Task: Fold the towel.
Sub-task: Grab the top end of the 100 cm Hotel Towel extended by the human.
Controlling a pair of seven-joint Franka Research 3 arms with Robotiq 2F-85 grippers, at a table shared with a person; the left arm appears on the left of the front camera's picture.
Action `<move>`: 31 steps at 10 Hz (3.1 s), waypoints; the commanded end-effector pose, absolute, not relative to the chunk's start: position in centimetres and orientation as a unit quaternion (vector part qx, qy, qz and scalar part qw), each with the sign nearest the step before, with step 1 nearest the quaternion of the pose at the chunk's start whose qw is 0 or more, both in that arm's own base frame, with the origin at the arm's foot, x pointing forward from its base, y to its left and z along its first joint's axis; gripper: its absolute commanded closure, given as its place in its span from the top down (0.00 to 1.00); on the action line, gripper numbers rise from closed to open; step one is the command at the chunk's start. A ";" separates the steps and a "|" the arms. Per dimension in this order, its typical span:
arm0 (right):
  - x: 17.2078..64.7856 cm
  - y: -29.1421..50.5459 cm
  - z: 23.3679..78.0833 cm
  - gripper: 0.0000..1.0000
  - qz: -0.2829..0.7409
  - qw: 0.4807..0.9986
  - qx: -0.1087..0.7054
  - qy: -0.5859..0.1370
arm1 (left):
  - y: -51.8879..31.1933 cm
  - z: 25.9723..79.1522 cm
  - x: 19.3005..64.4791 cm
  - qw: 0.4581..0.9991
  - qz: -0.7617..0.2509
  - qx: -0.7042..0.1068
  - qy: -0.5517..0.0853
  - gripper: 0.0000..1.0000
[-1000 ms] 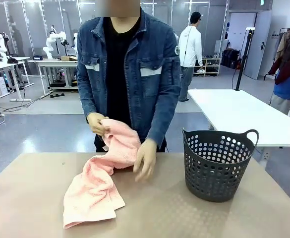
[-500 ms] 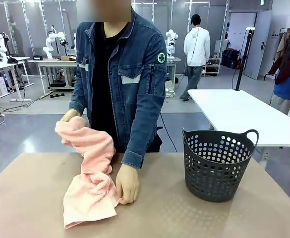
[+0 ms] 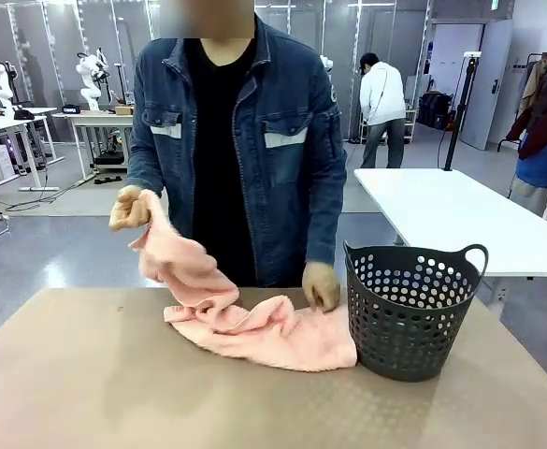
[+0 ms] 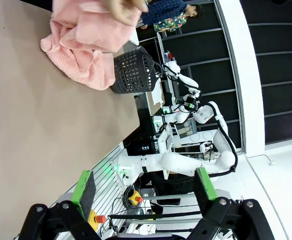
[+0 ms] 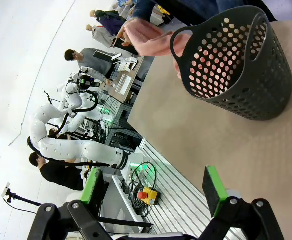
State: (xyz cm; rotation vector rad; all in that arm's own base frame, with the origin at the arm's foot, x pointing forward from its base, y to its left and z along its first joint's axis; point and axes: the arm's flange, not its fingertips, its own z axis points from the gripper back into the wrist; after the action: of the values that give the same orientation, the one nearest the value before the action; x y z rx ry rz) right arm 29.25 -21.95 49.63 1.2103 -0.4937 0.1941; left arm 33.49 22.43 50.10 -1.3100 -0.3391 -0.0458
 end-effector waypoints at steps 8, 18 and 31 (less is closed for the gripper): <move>29.3 -22.1 49.8 1.00 0.098 0.786 0.563 -0.237 | 22.5 50.0 33.3 0.776 -0.030 -0.609 -0.158 1.00; 29.3 -22.1 49.8 1.00 0.098 0.786 0.563 -0.237 | 22.5 50.0 33.3 0.776 -0.030 -0.609 -0.158 1.00; 29.2 -22.0 49.6 1.00 0.090 0.790 0.562 -0.229 | 22.4 50.1 33.5 0.779 -0.021 -0.606 -0.157 1.00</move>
State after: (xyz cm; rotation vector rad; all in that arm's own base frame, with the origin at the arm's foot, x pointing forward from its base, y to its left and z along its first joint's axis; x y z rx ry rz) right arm 29.26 -21.95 49.61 1.2103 -0.4932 0.1944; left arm 33.49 22.43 50.10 -1.3100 -0.3389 -0.0458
